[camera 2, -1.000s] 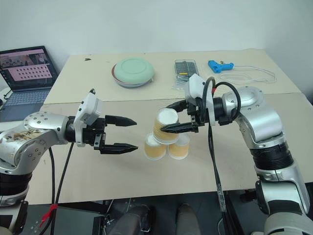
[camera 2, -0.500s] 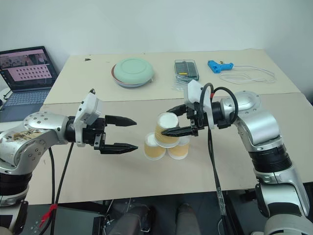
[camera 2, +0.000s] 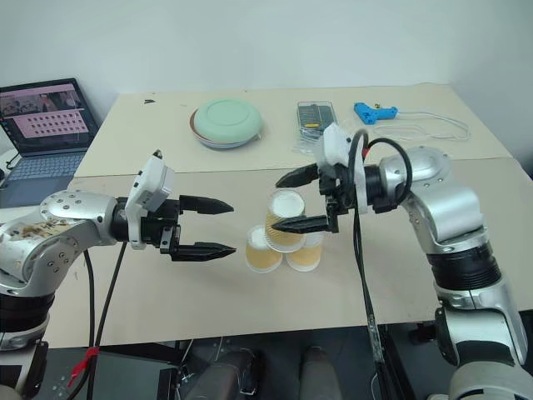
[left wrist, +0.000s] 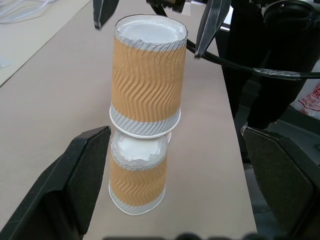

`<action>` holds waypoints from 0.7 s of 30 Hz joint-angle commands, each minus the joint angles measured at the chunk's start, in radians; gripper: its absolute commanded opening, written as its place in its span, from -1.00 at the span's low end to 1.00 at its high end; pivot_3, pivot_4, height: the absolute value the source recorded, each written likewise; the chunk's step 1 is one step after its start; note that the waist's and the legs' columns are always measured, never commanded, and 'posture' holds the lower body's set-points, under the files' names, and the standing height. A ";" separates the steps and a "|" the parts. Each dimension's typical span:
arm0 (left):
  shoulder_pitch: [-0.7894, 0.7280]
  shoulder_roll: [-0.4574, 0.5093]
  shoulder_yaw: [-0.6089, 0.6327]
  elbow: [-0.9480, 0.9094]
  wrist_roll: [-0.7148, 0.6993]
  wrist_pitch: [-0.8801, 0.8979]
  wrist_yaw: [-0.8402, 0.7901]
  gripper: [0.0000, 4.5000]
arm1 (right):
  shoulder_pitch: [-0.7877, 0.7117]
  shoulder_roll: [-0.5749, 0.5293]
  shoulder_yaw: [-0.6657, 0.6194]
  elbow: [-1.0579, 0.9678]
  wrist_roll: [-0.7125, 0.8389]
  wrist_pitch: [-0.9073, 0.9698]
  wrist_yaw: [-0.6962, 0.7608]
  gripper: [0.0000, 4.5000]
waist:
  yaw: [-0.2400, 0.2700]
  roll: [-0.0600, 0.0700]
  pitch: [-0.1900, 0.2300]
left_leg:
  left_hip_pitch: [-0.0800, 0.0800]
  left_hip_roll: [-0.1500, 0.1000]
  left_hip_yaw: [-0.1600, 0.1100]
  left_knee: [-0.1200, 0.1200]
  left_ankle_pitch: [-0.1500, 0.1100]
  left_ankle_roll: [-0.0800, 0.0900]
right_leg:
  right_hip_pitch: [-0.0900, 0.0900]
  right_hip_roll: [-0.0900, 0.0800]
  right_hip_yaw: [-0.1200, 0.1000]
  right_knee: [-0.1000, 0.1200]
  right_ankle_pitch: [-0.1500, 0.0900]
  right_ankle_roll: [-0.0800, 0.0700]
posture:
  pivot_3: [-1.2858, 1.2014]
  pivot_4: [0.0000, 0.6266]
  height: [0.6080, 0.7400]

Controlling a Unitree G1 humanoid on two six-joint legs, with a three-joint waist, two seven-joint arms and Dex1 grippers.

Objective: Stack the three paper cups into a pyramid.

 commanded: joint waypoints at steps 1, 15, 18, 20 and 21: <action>-0.020 0.004 0.011 -0.004 0.001 -0.009 -0.002 1.00 | -0.069 -0.022 -0.093 -0.067 0.104 0.088 -0.027 0.97 | 0.000 0.000 0.000 | 0.000 0.000 0.000 0.000 0.000 0.000 | 0.000 0.000 0.000 0.000 0.000 0.000 | 0.03 -0.52 0.89; 0.060 -0.340 0.344 0.104 0.177 -0.103 0.735 1.00 | 0.083 -0.123 -0.453 0.181 -0.125 0.141 -0.723 0.97 | 0.019 -0.003 -0.001 | 0.000 -0.001 0.000 0.000 0.000 0.000 | 0.001 -0.002 0.000 -0.001 0.001 0.000 | 0.03 -0.52 0.89; 0.079 -0.406 0.426 0.139 0.219 -0.148 0.868 1.00 | 0.255 -0.141 -0.386 0.192 -0.277 0.074 -0.824 0.97 | 0.025 -0.003 -0.001 | -0.001 -0.001 0.000 -0.001 0.002 -0.003 | -0.001 -0.002 0.000 0.000 0.001 -0.001 | 0.03 -0.52 0.89; 0.091 -0.434 0.468 0.179 0.252 -0.198 0.930 1.00 | 0.340 -0.062 -0.394 0.198 -0.314 0.031 -0.914 0.97 | 0.022 -0.003 -0.001 | -0.001 -0.001 0.001 -0.001 0.003 -0.006 | -0.002 -0.002 0.001 0.001 0.001 -0.001 | 0.03 -0.52 0.89; 0.096 -0.444 0.483 0.197 0.264 -0.221 0.952 1.00 | 0.360 -0.031 -0.402 0.201 -0.321 0.010 -0.941 0.97 | 0.015 -0.003 -0.002 | -0.001 -0.001 0.002 -0.002 0.004 -0.006 | -0.002 -0.002 0.002 0.001 0.001 -0.001 | 0.03 -0.52 0.89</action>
